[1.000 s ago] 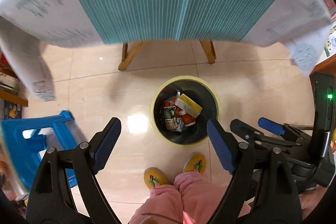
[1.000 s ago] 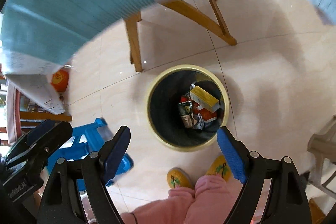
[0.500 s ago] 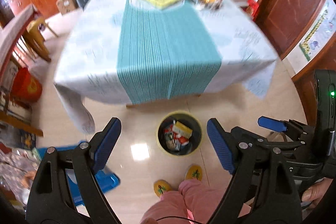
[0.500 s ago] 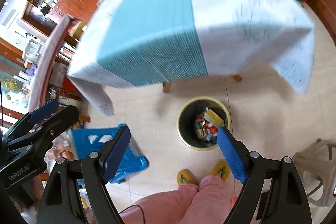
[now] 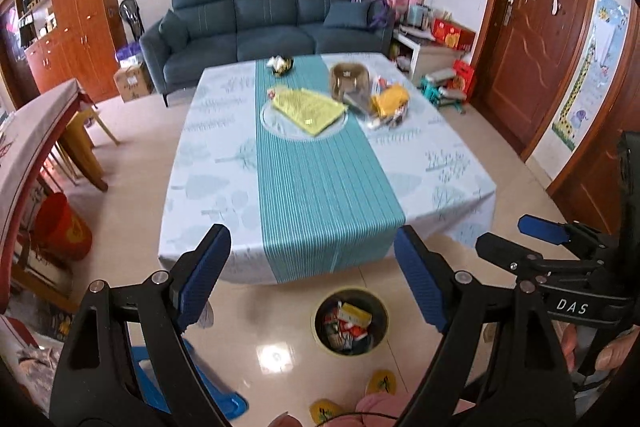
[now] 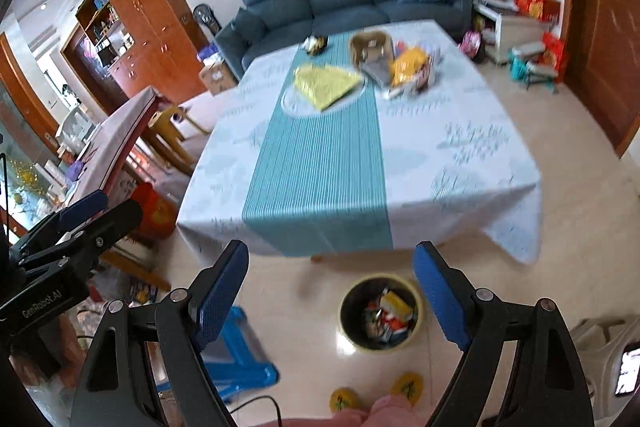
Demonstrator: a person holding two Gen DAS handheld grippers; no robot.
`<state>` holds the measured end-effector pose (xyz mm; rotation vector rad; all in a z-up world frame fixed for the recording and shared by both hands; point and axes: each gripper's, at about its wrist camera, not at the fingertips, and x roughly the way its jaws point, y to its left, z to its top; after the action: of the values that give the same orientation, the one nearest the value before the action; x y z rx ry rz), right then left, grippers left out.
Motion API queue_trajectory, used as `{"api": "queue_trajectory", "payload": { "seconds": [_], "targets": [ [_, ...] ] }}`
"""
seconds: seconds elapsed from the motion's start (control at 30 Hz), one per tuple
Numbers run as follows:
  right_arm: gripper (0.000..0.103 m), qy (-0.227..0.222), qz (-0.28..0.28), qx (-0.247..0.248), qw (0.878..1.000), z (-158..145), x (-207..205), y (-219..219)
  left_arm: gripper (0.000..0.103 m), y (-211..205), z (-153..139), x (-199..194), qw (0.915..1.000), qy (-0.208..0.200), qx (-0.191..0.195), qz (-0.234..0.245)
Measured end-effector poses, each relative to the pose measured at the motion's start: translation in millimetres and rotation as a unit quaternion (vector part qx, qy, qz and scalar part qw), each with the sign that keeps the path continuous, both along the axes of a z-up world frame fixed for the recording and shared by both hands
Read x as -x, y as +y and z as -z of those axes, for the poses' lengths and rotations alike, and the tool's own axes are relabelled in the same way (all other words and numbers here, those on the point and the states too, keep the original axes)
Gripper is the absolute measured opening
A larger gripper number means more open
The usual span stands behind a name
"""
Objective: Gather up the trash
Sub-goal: 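Raise both open grippers back toward the table, then grasp the yellow-green snack bag with the left gripper while the right gripper grasps the tan paper bag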
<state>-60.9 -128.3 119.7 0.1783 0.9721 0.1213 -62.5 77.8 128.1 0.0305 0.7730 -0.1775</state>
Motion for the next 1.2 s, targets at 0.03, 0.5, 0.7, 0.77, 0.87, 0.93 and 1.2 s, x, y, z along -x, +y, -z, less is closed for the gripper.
{"api": "queue_trajectory", "payload": {
  "seconds": [0.03, 0.5, 0.7, 0.77, 0.87, 0.93, 1.2],
  "targets": [
    [0.086, -0.003, 0.002, 0.002, 1.000, -2.9, -0.8, -0.1, 0.082, 2.4, -4.6, -1.1, 1.0000, -0.005, 0.003, 0.000],
    [0.086, -0.010, 0.003, 0.005, 1.000, 5.2, -76.0, -11.2, 0.082, 11.3, 5.7, -69.7, 0.9997, 0.011, 0.016, -0.016],
    [0.086, -0.004, -0.030, 0.000, 1.000, 30.0, -158.4, -27.6, 0.082, -0.5, 22.3, -147.3, 0.9983, 0.033, 0.019, -0.046],
    [0.086, 0.006, -0.046, 0.001, 0.999, 39.5, -198.3, -36.8, 0.082, -6.3, 27.2, -180.8, 0.9968, 0.044, 0.024, -0.063],
    [0.086, 0.017, -0.070, 0.003, 0.997, 48.8, -257.2, -52.2, 0.082, -15.3, 36.6, -235.3, 0.9930, 0.072, 0.039, -0.085],
    [0.086, 0.020, -0.088, 0.005, 0.996, 51.4, -292.9, -63.0, 0.082, -21.6, 43.4, -269.9, 0.9902, 0.090, 0.048, -0.095],
    [0.086, 0.020, -0.132, 0.013, 0.991, 64.0, -436.1, -100.7, 0.084, -29.4, 96.8, -405.4, 0.9664, 0.172, 0.092, -0.167]
  ]
}}
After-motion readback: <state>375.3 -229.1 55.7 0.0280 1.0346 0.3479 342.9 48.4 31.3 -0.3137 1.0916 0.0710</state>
